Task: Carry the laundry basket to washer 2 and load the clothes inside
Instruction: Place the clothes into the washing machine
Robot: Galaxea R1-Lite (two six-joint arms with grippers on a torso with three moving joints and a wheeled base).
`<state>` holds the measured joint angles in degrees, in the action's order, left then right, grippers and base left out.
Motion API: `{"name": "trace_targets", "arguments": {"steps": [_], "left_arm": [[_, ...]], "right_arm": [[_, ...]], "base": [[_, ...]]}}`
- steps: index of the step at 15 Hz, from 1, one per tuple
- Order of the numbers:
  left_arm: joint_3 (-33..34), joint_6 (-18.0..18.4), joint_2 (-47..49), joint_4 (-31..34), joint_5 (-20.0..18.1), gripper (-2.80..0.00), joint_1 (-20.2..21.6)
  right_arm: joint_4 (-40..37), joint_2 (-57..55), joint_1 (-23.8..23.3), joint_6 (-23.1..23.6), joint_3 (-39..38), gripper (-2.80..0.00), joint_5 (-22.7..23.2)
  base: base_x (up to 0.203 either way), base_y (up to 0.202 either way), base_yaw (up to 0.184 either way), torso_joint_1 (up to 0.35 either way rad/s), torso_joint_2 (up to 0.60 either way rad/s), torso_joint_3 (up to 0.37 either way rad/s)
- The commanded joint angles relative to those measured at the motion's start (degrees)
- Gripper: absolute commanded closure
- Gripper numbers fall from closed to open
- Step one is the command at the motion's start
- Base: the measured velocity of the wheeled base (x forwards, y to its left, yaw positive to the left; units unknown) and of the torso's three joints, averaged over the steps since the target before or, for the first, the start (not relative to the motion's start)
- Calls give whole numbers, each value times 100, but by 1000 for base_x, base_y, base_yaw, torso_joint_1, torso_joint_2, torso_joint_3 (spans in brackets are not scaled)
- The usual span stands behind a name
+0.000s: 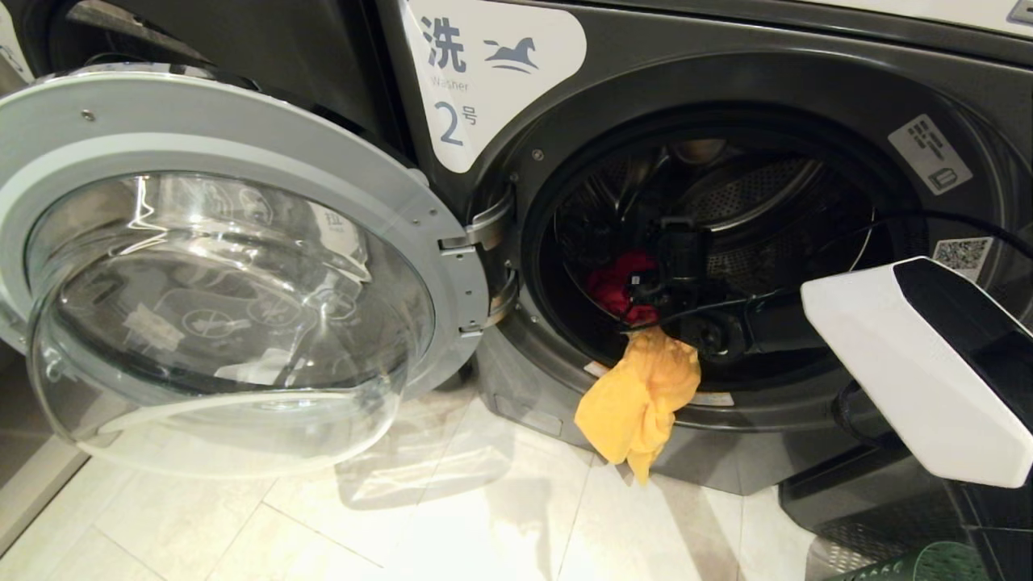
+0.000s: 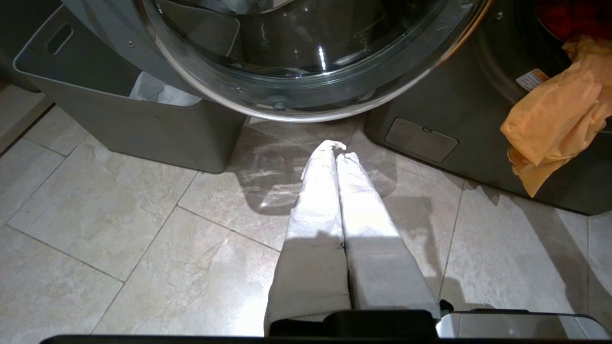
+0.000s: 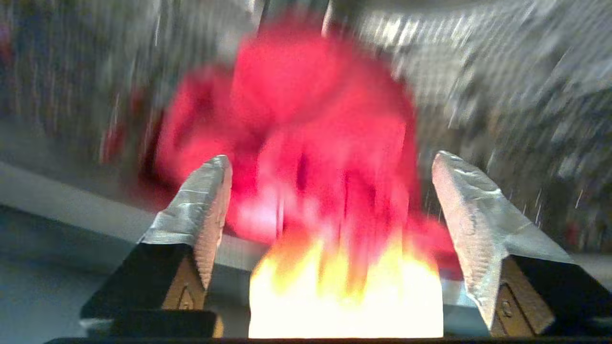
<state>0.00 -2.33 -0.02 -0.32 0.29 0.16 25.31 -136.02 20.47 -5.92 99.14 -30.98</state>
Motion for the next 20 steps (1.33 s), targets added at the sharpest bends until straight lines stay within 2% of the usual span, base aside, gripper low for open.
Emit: {"name": "trace_targets", "arguments": {"steps": [1, 4, 9, 12, 15, 18, 20], "left_arm": [[0, -5, 2, -3, 6, 0, 2], [0, -5, 2, -3, 6, 0, 2], [0, -5, 2, -3, 6, 0, 2], [0, -5, 2, -3, 6, 0, 2], [0, -5, 2, -3, 0, 0, 2], [0, -5, 2, -3, 6, 0, 2], [0, -5, 2, -3, 6, 0, 2]], "right_arm": [[-307, 578, 25, -205, -541, -280, 248], [-1719, 1183, 248, -1422, -1212, -280, 767], [-2275, 1521, 501, -2367, -1814, -280, 872], [-2290, 1379, 522, -2500, -2105, -280, 816], [-2237, 990, 524, -2916, -2269, -280, 810], [-1580, 608, 579, -2978, -2210, -280, 819], [-1474, 367, 596, -2966, -1986, -280, 836]], "base": [[0, 0, 0, 0, 0, 0], [0, 0, 0, 0, 0, 0], [0, 0, 0, 0, 0, 0], [0, 0, 0, 0, 0, 0], [0, 0, 0, 0, 0, 0], [0, 0, 0, 0, 0, 0], [0, 0, 0, 0, 0, 0]]}}
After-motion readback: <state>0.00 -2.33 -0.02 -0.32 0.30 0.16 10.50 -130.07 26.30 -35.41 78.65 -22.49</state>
